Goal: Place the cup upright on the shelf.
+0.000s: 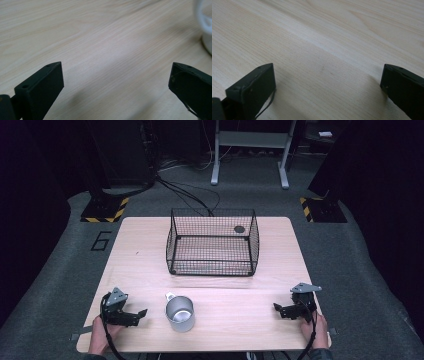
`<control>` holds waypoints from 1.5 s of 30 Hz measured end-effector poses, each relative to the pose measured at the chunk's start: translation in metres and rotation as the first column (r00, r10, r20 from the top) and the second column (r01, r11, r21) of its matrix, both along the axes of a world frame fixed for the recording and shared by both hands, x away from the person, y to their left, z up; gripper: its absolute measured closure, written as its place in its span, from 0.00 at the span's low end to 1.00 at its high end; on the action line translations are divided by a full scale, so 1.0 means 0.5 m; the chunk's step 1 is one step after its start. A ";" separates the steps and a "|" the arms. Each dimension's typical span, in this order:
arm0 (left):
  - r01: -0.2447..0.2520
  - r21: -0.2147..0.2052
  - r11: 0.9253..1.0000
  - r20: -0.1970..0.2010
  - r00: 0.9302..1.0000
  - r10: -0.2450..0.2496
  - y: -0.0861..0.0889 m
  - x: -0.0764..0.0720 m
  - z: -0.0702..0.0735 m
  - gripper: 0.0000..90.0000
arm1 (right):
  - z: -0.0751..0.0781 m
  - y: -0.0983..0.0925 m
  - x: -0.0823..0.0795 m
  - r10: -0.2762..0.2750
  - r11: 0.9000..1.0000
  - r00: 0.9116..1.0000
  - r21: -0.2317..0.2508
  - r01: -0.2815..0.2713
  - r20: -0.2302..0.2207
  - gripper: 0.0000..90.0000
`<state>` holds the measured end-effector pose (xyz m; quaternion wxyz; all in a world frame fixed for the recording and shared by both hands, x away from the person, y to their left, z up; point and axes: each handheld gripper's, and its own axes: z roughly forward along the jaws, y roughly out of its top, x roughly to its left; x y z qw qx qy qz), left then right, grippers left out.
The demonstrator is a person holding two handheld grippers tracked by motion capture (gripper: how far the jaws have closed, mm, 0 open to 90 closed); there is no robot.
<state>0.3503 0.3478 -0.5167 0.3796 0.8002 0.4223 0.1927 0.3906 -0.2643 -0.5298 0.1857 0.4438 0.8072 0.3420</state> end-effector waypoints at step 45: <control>0.281 -0.164 0.946 0.146 0.955 -0.258 -0.133 -0.052 0.151 0.00 | 0.000 0.001 0.003 0.004 1.000 1.000 -0.004 -0.004 0.005 0.00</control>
